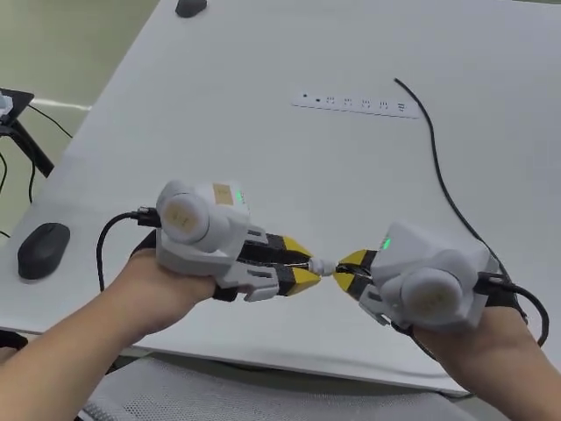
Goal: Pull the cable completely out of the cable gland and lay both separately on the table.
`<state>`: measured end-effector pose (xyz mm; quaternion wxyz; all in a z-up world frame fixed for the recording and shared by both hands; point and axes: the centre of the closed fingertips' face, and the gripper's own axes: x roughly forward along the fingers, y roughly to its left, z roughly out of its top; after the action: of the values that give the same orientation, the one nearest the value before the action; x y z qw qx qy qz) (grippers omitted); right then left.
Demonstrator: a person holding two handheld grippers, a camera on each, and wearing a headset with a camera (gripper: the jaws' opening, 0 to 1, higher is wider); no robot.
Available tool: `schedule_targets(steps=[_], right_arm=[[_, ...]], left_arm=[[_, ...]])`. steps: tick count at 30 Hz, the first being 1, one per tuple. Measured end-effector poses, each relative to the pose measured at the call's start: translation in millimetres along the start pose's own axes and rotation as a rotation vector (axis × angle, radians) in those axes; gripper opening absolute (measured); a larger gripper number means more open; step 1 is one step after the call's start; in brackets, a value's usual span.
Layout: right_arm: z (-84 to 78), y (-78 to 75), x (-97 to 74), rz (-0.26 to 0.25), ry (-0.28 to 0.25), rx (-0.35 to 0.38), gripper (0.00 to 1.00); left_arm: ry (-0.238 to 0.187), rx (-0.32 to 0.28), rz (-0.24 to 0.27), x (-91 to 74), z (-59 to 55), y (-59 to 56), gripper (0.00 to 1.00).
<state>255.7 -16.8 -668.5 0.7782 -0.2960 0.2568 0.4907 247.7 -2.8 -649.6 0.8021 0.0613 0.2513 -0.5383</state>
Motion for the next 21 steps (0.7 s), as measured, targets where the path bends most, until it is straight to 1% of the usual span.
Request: schedule_targets(steps=[3, 8, 12, 13, 15, 21], right_arm=[[-3.7, -4.4, -0.2, -0.009, -0.003, 0.055, 0.01], [-10.0, -9.5, -0.9, -0.024, 0.001, 0.086, 0.01], [-16.6, -15.8, -2.2, -0.048, 0.000, 0.134, 0.01], [-18.5, -17.6, -2.7, -0.053, -0.002, 0.156, 0.01], [-21.4, -19.1, -2.9, -0.055, -0.001, 0.177, 0.01], [-36.0, -25.6, -2.5, -0.078, 0.011, 0.252, 0.01]], left_arm=[[-0.004, -0.002, 0.002, 0.0, 0.9, 0.7, 0.15], [-0.008, -0.004, 0.003, -0.2, 2.1, 2.7, 0.15], [-0.016, -0.008, 0.005, -0.8, 3.7, 4.6, 0.15], [-0.017, -0.009, 0.005, -1.1, 4.3, 4.5, 0.15], [-0.019, -0.007, 0.007, -1.7, 5.2, 4.7, 0.15], [-0.024, -0.008, 0.011, -3.0, 6.1, 5.2, 0.15]])
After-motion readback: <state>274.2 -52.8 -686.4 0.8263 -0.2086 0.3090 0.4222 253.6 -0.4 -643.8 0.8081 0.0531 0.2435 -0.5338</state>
